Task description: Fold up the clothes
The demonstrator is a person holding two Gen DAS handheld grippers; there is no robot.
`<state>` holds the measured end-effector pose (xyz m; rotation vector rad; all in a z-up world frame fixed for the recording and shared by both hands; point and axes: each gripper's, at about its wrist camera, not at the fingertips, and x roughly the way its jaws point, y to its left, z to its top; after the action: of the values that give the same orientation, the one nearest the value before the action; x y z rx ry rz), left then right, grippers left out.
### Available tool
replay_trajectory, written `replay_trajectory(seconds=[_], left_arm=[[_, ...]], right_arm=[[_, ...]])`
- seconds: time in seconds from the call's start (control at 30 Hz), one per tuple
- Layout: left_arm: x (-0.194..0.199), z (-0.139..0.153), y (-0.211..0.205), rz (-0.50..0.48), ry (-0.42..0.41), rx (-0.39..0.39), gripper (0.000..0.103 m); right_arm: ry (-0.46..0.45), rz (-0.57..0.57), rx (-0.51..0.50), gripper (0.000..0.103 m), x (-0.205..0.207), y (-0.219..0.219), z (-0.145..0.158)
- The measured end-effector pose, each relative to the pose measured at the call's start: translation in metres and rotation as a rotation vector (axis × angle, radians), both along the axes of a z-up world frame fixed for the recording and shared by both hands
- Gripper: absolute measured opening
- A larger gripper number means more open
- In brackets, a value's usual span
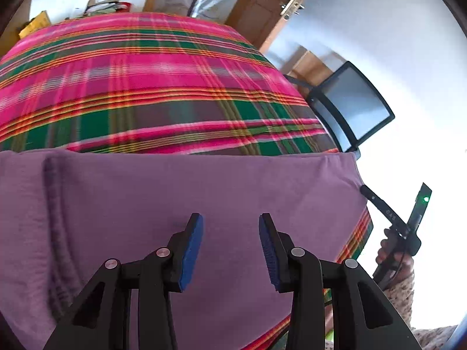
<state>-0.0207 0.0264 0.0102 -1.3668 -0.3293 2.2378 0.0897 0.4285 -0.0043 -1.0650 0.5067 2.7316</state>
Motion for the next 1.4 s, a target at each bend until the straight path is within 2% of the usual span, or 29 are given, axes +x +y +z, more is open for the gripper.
replay_trajectory(seconds=[0.23,0.4,0.53,0.6,0.73,0.87,1.0,1.17,1.4], left_arm=[[-0.004,-0.008,0.014,-0.026,-0.023,0.008,0.041],[-0.005,-0.010,0.020,-0.041,-0.033,0.029,0.041],[-0.006,-0.012,0.025,-0.052,-0.035,0.023,0.041],[-0.006,-0.011,0.026,-0.053,-0.035,0.023,0.041],[-0.007,-0.012,0.028,-0.053,-0.036,0.025,0.041],[-0.008,-0.012,0.030,-0.051,-0.033,0.025,0.041],[-0.008,-0.011,0.032,-0.057,-0.035,0.037,0.041],[-0.008,-0.008,0.046,-0.095,-0.032,0.057,0.041],[-0.007,-0.012,0.076,-0.171,-0.041,0.073,0.041]], right_arm=[[0.004,-0.010,-0.202,0.057,0.003,0.022,-0.013],[0.004,0.004,-0.214,0.057,-0.003,0.022,-0.016],[0.003,0.007,-0.288,0.057,-0.010,0.028,-0.023],[0.010,0.011,-0.307,0.053,-0.011,0.028,-0.023],[0.035,0.038,-0.271,0.033,-0.013,0.022,-0.018],[0.050,0.038,-0.172,0.023,-0.013,0.010,-0.010],[0.076,0.035,-0.144,0.012,-0.012,0.006,-0.005],[0.125,0.051,-0.053,0.011,-0.007,-0.007,0.008],[0.177,0.077,-0.012,0.011,-0.001,-0.017,0.027]])
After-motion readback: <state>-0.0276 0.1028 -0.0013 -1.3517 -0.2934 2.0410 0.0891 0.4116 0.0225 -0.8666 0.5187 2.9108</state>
